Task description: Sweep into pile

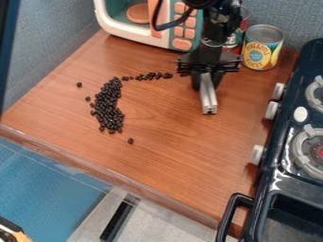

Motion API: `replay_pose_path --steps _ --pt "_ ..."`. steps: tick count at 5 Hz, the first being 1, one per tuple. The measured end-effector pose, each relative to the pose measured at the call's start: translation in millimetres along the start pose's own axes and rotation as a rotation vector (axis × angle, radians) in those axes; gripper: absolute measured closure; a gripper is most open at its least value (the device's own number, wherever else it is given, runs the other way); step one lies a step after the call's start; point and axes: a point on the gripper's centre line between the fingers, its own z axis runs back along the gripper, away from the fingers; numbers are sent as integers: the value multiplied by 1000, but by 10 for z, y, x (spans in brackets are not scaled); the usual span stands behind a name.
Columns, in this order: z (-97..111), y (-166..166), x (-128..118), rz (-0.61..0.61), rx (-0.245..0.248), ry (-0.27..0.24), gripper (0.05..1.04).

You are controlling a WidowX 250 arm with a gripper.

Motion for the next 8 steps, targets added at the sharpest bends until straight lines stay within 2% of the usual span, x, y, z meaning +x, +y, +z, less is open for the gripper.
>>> replay_pose_path --steps 4,5,6,8 --pt "-35 470 131 137 18 44 685" --pt "-41 581 188 218 16 54 685" --pt "-46 683 188 280 31 63 685" --pt "-30 924 77 328 62 80 685"
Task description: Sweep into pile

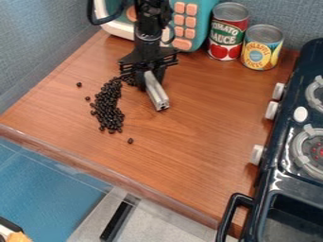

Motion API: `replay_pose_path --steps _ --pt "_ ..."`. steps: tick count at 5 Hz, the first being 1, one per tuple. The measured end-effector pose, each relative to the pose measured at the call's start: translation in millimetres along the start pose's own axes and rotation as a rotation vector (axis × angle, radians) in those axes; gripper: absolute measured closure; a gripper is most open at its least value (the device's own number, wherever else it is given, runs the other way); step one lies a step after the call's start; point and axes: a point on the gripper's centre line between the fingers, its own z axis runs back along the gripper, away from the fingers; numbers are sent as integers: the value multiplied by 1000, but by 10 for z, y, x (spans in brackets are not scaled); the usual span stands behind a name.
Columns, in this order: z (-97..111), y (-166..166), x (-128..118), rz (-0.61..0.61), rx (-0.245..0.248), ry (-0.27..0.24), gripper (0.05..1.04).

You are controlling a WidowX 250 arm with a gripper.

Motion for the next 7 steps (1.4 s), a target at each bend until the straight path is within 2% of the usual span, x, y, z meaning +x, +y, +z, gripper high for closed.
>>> replay_pose_path --steps 3,5,6,7 --pt "18 369 -63 30 42 3 685" --pt "14 396 -34 9 34 2 685" --pt "47 243 -125 -86 9 13 685" --pt "270 -77 -263 -262 -41 -50 685"
